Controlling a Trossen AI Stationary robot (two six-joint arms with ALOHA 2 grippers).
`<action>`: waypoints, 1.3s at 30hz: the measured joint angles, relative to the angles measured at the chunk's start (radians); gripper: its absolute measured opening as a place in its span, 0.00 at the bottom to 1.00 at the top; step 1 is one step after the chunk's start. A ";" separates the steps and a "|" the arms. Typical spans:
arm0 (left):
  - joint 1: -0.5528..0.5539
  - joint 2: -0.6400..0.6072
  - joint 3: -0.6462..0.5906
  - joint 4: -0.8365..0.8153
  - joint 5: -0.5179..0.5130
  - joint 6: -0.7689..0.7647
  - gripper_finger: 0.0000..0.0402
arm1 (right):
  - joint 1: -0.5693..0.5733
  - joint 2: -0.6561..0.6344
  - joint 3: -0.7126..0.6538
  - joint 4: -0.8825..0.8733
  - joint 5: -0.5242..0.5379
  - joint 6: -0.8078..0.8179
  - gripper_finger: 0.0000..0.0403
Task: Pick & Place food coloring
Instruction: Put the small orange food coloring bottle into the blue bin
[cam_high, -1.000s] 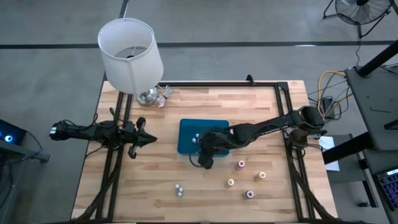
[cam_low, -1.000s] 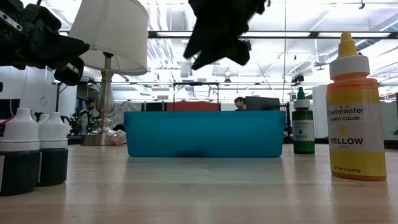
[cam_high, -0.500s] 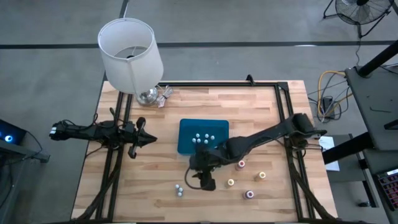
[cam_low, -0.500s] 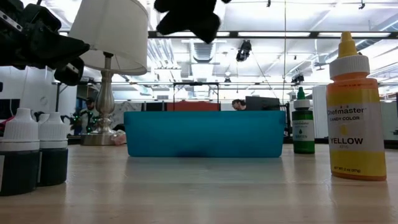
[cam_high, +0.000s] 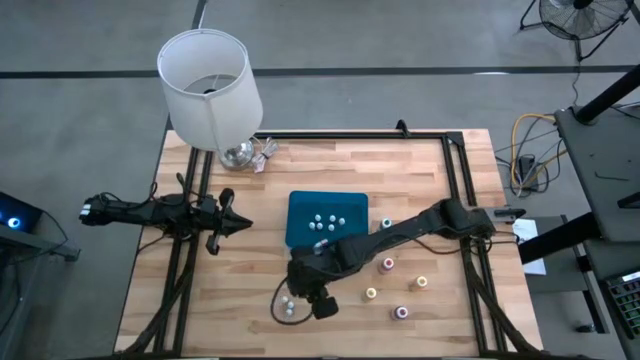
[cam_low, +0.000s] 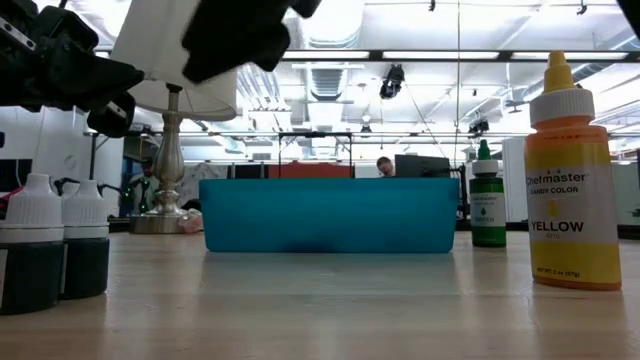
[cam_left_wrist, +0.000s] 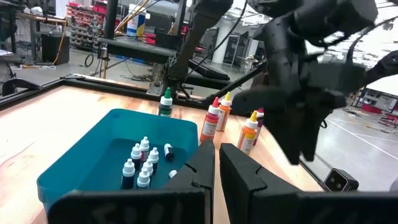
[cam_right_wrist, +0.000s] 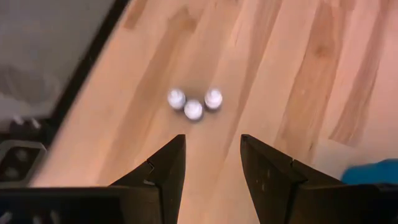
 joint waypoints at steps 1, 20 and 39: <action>0.000 0.000 0.000 0.000 0.000 0.000 0.00 | 0.000 0.019 0.030 -0.041 -0.001 -0.023 0.36; 0.000 0.000 0.000 0.000 0.000 0.000 0.00 | -0.040 0.083 0.287 -0.129 -0.018 -0.066 0.37; 0.000 0.000 0.000 0.000 0.000 0.000 0.00 | -0.035 0.134 0.271 0.009 -0.070 -0.032 0.37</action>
